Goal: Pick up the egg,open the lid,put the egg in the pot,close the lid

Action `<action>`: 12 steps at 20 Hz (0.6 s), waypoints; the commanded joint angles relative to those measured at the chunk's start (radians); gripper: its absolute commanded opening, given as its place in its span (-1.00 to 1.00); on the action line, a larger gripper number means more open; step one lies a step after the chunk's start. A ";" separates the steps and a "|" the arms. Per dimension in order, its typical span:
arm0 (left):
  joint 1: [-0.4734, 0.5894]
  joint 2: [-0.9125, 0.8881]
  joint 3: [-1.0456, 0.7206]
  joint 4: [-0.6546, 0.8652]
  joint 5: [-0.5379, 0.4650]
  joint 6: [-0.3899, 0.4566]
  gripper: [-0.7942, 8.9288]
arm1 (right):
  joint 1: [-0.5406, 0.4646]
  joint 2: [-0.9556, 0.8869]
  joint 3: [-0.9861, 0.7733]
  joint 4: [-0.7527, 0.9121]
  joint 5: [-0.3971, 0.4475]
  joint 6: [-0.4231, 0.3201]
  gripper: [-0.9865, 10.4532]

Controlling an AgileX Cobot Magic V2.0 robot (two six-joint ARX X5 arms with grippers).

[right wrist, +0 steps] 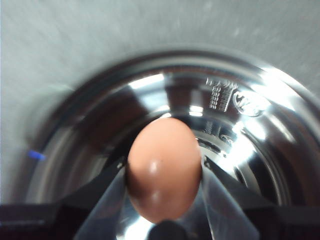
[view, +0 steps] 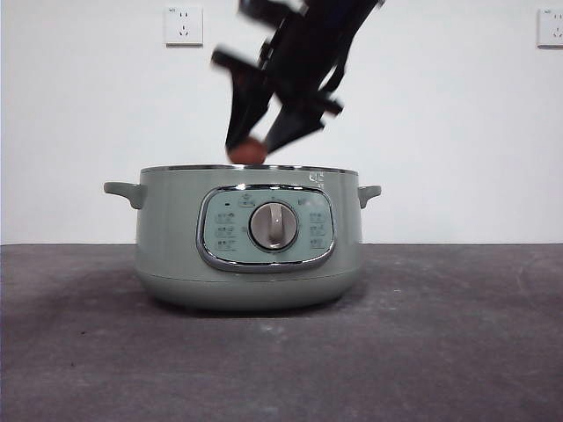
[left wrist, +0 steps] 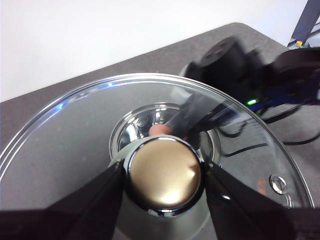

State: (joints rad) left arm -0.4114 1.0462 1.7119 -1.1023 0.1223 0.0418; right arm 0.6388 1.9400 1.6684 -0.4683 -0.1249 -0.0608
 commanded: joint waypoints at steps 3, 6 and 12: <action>0.000 -0.016 0.015 0.032 0.010 0.011 -0.85 | 0.011 0.106 0.019 0.016 0.057 -0.072 -0.85; 0.000 -0.016 0.015 0.031 0.011 0.011 -0.85 | 0.011 0.142 0.019 0.010 0.078 -0.074 -0.85; -0.002 -0.016 0.015 0.031 0.015 0.011 -0.85 | 0.010 0.157 0.019 -0.065 0.078 -0.100 -0.85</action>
State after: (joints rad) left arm -0.4114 1.0447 1.7119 -1.1152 0.1265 0.0418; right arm 0.6476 2.0777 1.6848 -0.5465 -0.0486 -0.1551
